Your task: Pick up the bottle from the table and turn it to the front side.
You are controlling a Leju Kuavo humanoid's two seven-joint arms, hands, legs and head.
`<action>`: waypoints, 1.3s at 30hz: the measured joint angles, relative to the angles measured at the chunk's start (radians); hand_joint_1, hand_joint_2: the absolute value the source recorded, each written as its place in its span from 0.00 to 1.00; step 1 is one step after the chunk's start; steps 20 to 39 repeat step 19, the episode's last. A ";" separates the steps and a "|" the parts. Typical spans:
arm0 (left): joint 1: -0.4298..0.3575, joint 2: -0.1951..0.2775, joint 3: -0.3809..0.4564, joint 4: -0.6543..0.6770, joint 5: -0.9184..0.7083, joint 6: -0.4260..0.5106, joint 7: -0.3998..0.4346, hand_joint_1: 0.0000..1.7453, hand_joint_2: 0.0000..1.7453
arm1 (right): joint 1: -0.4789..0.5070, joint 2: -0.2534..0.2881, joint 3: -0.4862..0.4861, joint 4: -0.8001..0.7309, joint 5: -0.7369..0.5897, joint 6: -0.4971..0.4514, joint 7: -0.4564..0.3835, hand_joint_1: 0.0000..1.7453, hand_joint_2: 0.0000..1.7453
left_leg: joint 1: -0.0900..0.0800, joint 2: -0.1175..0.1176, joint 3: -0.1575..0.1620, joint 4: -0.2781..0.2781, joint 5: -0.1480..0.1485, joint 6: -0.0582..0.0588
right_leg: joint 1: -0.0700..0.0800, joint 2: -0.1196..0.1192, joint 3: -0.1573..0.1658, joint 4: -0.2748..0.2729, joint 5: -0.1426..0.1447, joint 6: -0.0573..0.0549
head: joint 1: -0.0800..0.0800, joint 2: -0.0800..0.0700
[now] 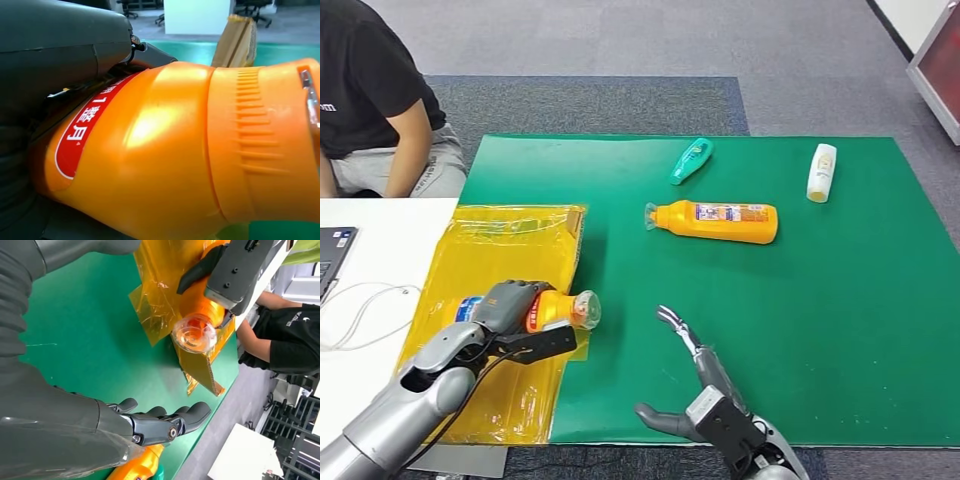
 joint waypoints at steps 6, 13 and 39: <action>0.011 -0.073 -0.003 0.029 -0.025 0.129 -0.081 1.00 1.00 | -0.005 0.000 -0.001 -0.006 -0.003 0.010 -0.001 0.00 1.00 | 0.000 0.000 -0.001 0.000 0.000 0.000 | 0.000 0.000 0.001 0.000 0.001 0.001 | 0.000 0.000; 0.028 -0.139 -0.014 0.035 0.000 0.258 -0.148 0.73 1.00 | -0.013 0.000 0.000 -0.013 -0.006 0.018 -0.004 0.00 1.00 | -0.001 0.000 -0.001 0.000 0.000 0.000 | 0.000 0.000 0.000 0.000 0.001 0.001 | 0.000 0.000; 0.019 -0.177 -0.015 0.040 -0.001 0.208 -0.068 0.11 1.00 | -0.020 0.000 0.000 -0.013 -0.010 0.018 -0.008 0.00 1.00 | 0.000 0.000 -0.001 0.000 0.000 0.000 | 0.000 0.000 0.000 0.000 0.001 0.001 | 0.000 0.000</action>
